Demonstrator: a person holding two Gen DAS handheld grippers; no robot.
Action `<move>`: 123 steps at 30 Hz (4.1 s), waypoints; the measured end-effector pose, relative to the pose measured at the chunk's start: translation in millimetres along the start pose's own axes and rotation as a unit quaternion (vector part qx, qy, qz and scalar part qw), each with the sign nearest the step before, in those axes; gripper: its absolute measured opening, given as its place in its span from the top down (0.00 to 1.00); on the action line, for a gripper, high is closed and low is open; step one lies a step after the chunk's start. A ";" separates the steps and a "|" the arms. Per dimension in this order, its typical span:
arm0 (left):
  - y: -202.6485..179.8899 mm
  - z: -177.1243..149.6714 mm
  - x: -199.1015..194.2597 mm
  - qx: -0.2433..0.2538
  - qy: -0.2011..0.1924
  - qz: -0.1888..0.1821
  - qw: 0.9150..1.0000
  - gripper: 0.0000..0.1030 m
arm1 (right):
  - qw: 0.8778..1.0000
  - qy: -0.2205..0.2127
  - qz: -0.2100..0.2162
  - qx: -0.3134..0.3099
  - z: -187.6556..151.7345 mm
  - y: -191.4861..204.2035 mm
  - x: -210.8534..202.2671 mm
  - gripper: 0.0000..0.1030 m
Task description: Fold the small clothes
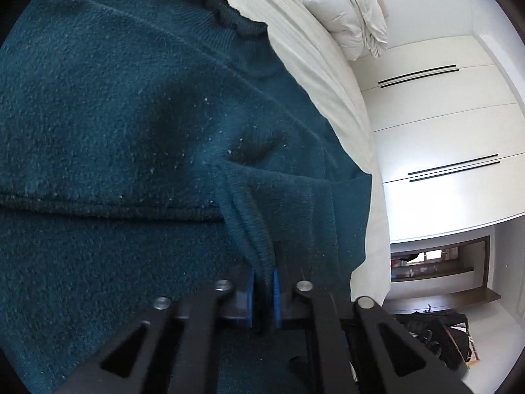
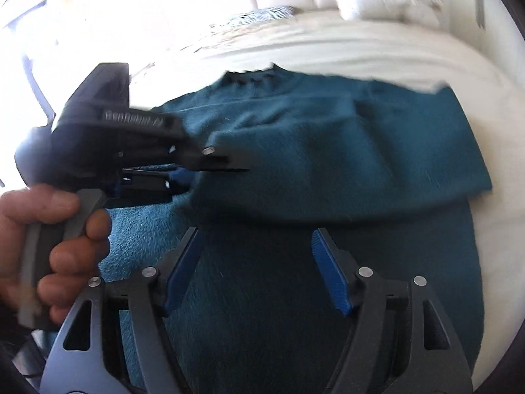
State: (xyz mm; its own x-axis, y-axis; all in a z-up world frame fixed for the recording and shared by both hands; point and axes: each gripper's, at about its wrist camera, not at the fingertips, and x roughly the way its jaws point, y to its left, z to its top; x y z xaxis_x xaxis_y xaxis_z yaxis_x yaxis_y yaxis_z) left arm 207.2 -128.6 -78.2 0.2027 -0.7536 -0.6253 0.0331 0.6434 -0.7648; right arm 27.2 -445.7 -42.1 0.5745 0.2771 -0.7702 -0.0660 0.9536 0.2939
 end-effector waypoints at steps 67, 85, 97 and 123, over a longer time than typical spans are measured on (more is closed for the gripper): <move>88.9 54.4 -100.1 0.039 -0.122 0.111 0.986 0.91 | 0.869 -0.130 0.204 0.431 31.5 -191.4 17.8 0.45; 77.5 53.3 -103.3 0.067 -0.139 0.136 0.979 0.89 | 0.895 -0.123 0.209 0.375 79.4 -199.2 -18.5 0.28; 83.8 53.0 -102.1 0.068 -0.145 0.150 0.976 0.92 | 0.895 -0.117 0.198 0.383 81.0 -217.1 -11.7 0.28; 96.5 51.6 -95.8 0.075 -0.154 0.135 0.976 0.88 | 0.922 0.001 0.232 0.310 125.7 -204.3 64.5 0.29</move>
State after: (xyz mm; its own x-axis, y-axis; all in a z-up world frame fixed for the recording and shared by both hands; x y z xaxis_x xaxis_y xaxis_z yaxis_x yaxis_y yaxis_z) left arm 241.4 12.7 -84.1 0.5070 -0.4926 -0.7073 0.0763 0.8430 -0.5324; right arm 180.2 -637.6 -80.7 0.6007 0.6394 -0.4799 0.1750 0.4806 0.8593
